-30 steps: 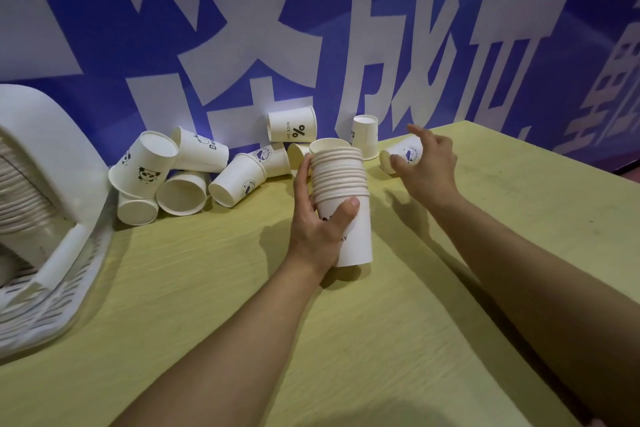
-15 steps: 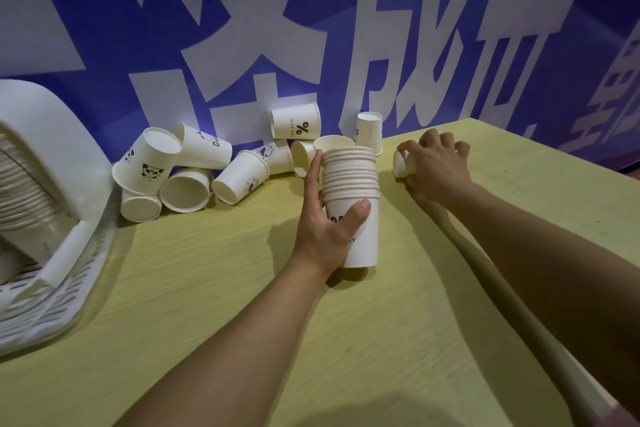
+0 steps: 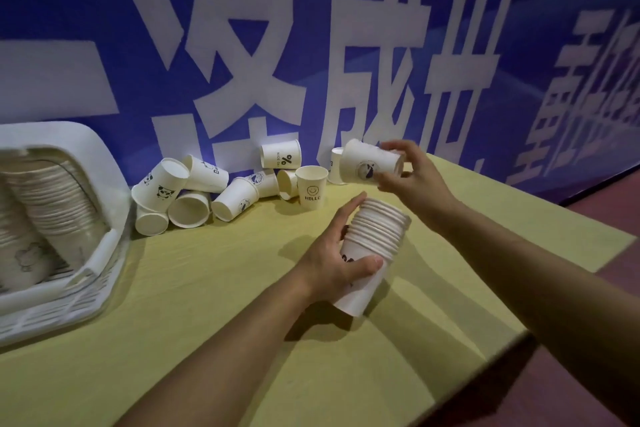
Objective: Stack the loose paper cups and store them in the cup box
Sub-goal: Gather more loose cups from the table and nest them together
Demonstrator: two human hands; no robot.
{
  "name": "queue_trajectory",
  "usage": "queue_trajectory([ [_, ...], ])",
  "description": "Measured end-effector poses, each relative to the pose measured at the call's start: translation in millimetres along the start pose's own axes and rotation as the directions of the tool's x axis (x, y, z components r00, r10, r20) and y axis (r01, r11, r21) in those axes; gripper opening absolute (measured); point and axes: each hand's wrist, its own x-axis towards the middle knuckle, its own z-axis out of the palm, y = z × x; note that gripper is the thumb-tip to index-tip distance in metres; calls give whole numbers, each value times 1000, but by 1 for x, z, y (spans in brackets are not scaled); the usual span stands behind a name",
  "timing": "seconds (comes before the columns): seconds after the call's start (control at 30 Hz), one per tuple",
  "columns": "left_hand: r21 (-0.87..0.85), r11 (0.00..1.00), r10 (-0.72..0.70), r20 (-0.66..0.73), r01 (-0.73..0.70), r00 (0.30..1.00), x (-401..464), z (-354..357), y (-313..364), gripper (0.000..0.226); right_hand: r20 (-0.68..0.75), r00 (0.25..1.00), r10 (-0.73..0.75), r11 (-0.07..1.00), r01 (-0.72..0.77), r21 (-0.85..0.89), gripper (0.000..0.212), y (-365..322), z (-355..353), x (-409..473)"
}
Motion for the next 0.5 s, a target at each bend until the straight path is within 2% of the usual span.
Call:
queue_trajectory([
  [0.07, -13, 1000, 24, -18, -24, 1000, -14, 3, 7, 100, 39, 999, 18, 993, -22, 115, 17, -19, 5, -16],
  [0.1, -21, 999, 33, -34, -34, 999, -21, 3, 9, 100, 30, 999, 17, 989, -21, 147, 11, -26, 9, -23],
  [0.2, 1, 999, 46, -66, -46, 997, -48, -3, 16, 100, 6, 1000, -29, 986, 28, 166, 20, -46, 22, -37],
  [0.33, 12, 998, 57, -178, -55, 982, -92, -27, 24, 101, 208, 974, -90, 969, 38, 242, 50, -79, 45, -51],
  [0.43, 6, 998, 66, -287, -67, 955, -123, -53, 27, 101, 330, 929, -170, 970, 97, 225, 48, -99, 74, -61],
  [0.5, 22, 997, 81, -351, -78, 933, -142, -72, 29, 100, 342, 914, -218, 968, 157, 197, 42, -109, 95, -69],
])
